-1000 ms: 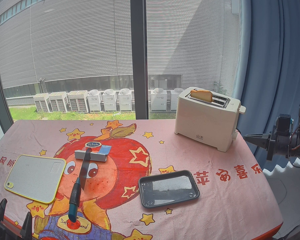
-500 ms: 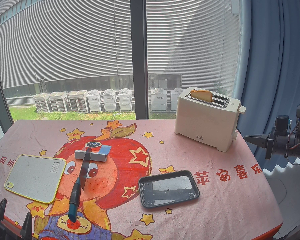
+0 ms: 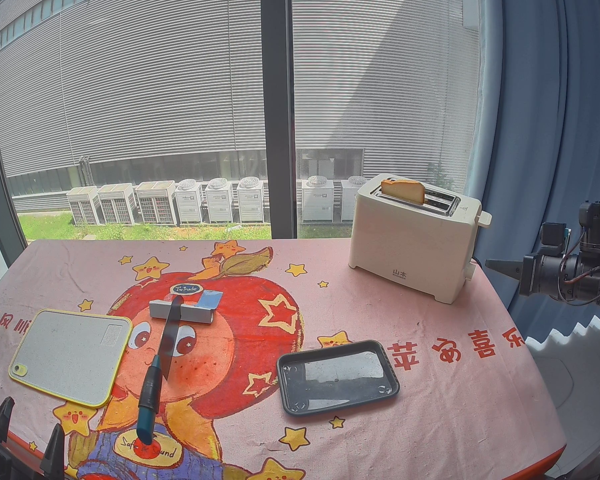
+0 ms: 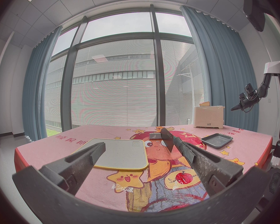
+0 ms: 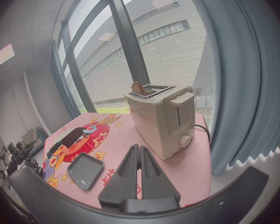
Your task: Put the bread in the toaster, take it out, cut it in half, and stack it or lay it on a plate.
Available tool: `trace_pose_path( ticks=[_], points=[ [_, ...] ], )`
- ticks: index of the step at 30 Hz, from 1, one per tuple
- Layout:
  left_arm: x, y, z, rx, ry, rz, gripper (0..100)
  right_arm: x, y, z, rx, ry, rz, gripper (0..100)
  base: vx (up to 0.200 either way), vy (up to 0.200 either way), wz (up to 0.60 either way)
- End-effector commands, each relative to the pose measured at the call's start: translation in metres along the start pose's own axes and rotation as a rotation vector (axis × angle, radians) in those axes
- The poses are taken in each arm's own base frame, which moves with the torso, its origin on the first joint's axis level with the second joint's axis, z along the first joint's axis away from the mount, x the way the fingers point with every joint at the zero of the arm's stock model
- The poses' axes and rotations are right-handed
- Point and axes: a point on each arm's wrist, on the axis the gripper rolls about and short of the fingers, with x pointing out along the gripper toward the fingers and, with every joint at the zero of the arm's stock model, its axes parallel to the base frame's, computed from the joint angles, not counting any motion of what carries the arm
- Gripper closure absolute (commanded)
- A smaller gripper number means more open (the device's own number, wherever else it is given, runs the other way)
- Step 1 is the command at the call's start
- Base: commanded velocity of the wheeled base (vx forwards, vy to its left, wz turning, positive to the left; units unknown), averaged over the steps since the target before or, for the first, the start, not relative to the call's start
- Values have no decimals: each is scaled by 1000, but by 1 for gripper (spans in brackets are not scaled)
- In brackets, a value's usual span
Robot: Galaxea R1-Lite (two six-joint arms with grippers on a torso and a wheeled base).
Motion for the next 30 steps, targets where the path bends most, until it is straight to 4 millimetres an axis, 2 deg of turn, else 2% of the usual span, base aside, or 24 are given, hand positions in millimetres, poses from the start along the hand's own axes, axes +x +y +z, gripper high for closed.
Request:
trace_pose_path(
  ticks=[1,12,21,30],
  points=[
    [0,0,-5,0,2,0,0,6,-1,1,33,5,-15,100,0,0,0],
    [0,0,-5,2,2,-2,0,38,-26,-21,102,105,-167,100,0,0,0],
    [0,0,-5,2,2,-2,0,56,-40,-30,117,145,-273,100,0,0,0],
    [0,0,-5,2,2,-2,0,73,-56,-36,141,173,-299,100,0,0,0]
  ],
)
